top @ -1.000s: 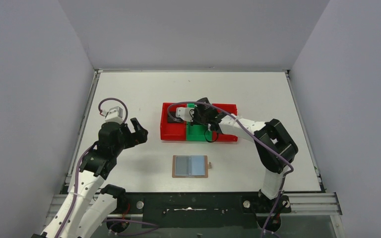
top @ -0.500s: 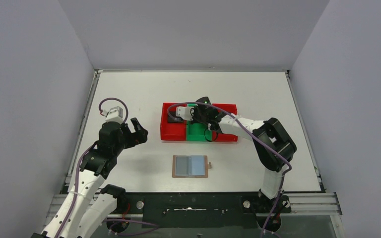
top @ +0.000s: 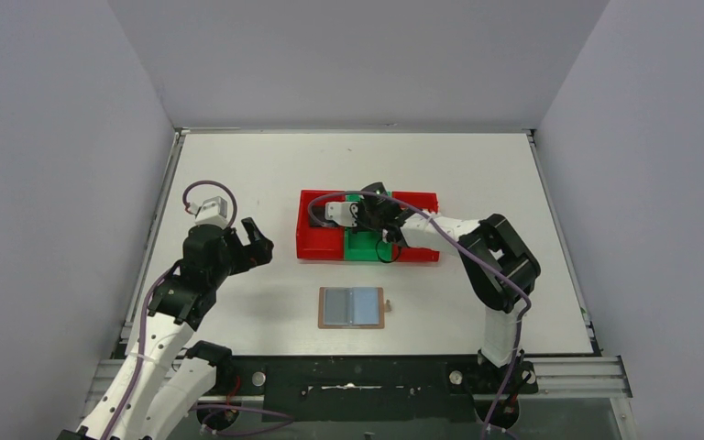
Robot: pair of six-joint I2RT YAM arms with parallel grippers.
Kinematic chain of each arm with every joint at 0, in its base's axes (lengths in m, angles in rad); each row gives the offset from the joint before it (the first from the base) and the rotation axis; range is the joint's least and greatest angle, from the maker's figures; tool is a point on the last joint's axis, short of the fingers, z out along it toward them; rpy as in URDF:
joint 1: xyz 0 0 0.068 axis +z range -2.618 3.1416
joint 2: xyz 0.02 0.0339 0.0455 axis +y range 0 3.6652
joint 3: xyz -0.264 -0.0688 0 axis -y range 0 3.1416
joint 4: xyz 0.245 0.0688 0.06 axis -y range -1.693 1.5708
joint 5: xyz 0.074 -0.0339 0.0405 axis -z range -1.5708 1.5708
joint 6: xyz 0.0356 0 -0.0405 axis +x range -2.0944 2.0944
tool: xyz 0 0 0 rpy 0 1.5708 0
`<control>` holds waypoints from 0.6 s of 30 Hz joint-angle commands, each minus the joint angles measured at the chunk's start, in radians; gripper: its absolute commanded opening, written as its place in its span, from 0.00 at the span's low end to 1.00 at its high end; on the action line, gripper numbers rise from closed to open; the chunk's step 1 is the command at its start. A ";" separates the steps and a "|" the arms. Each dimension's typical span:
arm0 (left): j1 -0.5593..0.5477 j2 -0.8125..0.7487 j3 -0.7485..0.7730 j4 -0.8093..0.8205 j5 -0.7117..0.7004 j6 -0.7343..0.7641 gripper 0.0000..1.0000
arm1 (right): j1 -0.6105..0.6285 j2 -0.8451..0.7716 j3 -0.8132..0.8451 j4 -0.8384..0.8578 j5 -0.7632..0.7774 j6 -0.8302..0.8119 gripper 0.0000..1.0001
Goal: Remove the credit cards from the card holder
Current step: Place the credit card in the storage box.
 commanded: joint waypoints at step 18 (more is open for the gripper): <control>0.011 0.005 0.011 0.052 0.016 0.022 0.91 | -0.027 -0.123 0.004 0.048 -0.039 0.144 0.47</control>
